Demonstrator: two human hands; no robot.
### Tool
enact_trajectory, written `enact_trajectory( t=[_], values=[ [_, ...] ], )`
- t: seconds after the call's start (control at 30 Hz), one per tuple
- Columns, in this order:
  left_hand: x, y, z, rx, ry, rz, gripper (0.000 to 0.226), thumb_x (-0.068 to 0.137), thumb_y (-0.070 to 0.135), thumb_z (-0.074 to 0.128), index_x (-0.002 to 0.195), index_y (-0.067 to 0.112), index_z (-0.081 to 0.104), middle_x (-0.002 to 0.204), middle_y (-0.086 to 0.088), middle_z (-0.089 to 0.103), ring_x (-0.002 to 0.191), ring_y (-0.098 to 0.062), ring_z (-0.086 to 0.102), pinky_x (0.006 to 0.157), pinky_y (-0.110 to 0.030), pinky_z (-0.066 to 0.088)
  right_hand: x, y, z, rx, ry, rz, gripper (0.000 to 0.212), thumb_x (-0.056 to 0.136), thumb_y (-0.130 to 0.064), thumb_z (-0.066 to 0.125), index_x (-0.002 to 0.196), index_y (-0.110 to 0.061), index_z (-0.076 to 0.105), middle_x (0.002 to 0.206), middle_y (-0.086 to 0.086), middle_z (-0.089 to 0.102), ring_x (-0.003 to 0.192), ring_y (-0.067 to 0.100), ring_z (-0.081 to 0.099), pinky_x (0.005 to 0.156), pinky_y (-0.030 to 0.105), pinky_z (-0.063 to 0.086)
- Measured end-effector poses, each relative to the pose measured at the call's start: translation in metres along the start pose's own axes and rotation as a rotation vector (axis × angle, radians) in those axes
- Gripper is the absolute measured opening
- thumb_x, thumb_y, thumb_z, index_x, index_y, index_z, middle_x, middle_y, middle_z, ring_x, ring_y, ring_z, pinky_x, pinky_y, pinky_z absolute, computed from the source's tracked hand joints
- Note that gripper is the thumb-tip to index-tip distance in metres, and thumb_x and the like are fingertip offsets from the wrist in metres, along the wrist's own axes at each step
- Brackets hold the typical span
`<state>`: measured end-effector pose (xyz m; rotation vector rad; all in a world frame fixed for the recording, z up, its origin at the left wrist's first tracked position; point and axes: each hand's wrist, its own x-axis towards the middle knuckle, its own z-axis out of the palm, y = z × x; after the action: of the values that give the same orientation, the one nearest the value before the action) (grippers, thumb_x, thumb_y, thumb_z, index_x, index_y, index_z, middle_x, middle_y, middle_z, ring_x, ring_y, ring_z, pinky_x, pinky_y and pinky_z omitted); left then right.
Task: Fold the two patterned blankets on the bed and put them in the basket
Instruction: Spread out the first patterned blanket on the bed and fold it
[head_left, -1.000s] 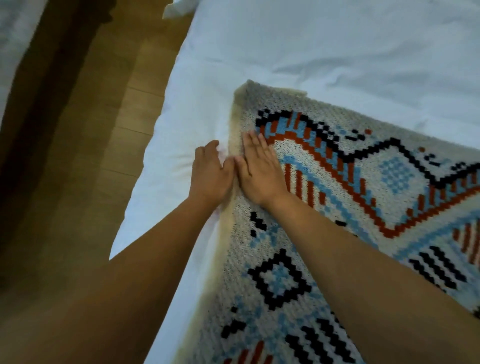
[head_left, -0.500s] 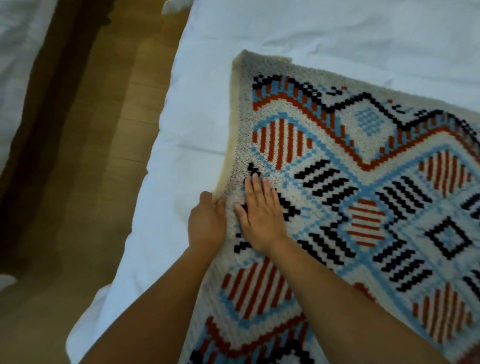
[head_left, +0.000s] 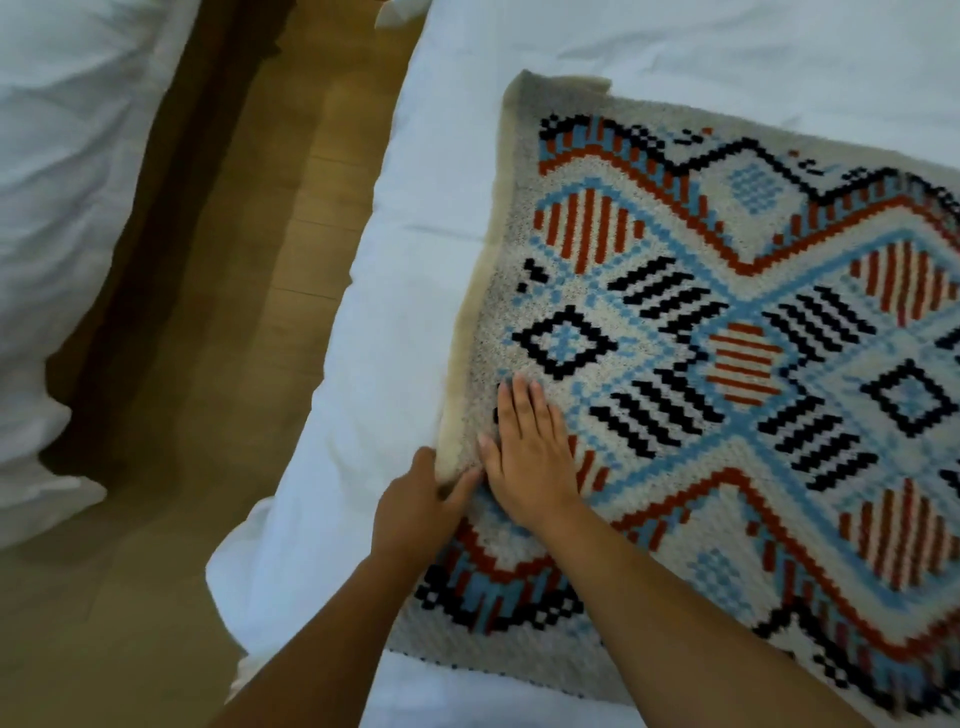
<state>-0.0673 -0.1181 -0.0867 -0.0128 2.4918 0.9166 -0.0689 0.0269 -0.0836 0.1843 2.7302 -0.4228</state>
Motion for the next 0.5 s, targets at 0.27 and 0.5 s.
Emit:
enact_trajectory(
  t=[0.27, 0.5],
  values=[
    [-0.062, -0.040, 0.012, 0.108, 0.200, -0.235, 0.040, 0.090, 0.054, 0.039, 0.074, 0.019, 0.042, 0.063, 0.002, 0.050, 0.072, -0.029, 0.059, 0.058, -0.033, 0.040, -0.076, -0.011, 0.043, -0.081, -0.025, -0.206, 0.064, 0.097, -0.049, 0.014, 0.136, -0.017, -0.026, 0.145, 0.001, -0.029, 0.132, 0.016, -0.032, 0.106, 0.030, -0.025],
    [-0.118, -0.040, 0.026, 0.211, 0.214, -0.165, 0.067, 0.069, 0.073, 0.054, 0.104, 0.017, 0.049, 0.092, -0.004, 0.064, 0.084, -0.029, 0.061, 0.071, -0.039, 0.050, -0.150, 0.013, 0.047, -0.069, -0.077, -0.276, 0.077, 0.093, -0.057, 0.022, 0.143, -0.014, -0.018, 0.147, 0.003, -0.028, 0.138, 0.023, -0.025, 0.111, 0.036, -0.020]
  ],
)
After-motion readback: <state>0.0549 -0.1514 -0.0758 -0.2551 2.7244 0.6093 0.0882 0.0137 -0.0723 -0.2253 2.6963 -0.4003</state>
